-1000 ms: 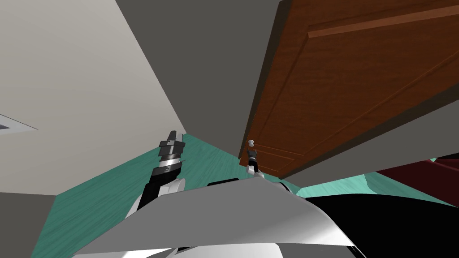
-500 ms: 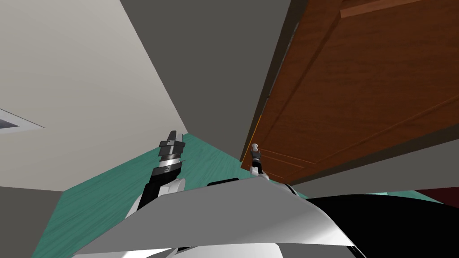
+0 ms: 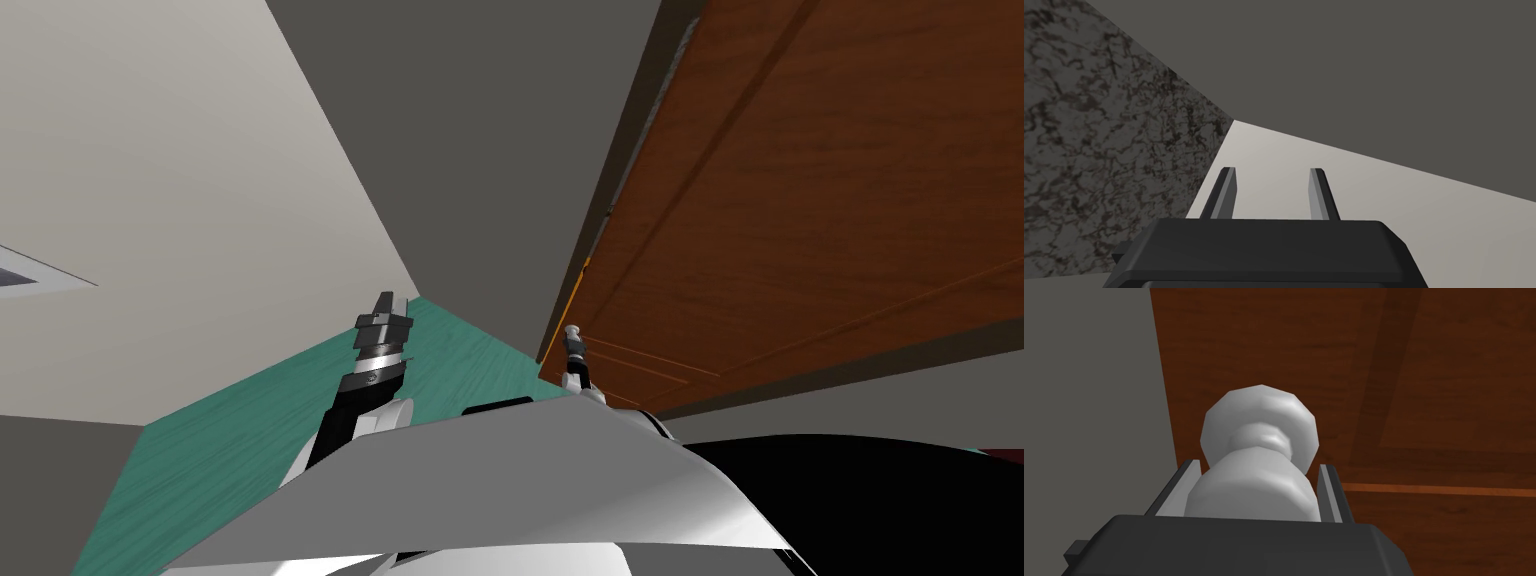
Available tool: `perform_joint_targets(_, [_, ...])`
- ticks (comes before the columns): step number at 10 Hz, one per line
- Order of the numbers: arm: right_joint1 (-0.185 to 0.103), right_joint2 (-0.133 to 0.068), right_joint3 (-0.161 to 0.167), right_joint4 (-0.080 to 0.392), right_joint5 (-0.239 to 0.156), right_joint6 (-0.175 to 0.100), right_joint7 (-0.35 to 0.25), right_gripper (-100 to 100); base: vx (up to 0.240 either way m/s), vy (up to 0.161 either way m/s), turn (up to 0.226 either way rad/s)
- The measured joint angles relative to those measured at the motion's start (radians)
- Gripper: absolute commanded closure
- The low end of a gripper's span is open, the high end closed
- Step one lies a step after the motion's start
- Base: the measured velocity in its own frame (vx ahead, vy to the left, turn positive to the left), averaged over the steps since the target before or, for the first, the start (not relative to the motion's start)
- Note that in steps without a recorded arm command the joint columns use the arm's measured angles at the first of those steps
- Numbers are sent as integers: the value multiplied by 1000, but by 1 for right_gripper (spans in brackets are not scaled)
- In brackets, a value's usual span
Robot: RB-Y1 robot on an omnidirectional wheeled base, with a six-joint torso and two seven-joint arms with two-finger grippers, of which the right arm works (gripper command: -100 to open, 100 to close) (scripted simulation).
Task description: Pull the door open
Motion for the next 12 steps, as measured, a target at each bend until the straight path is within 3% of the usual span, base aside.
perform_joint_targets(3, [1,1,1,1,1,2,1,100,-4,1,1])
perform_joint_targets(5, [4,-4,9,-7,6,3,-8,100,-183,-8,105])
perform_joint_targets(8, [1,-17,46,9,28,-7,-51,100,-246,-40,114])
perform_joint_targets(10, [23,-17,71,-25,43,11,-73,100,-241,-2,96])
perform_joint_targets(12, [25,-29,96,-25,58,9,-104,100,-240,-27,97])
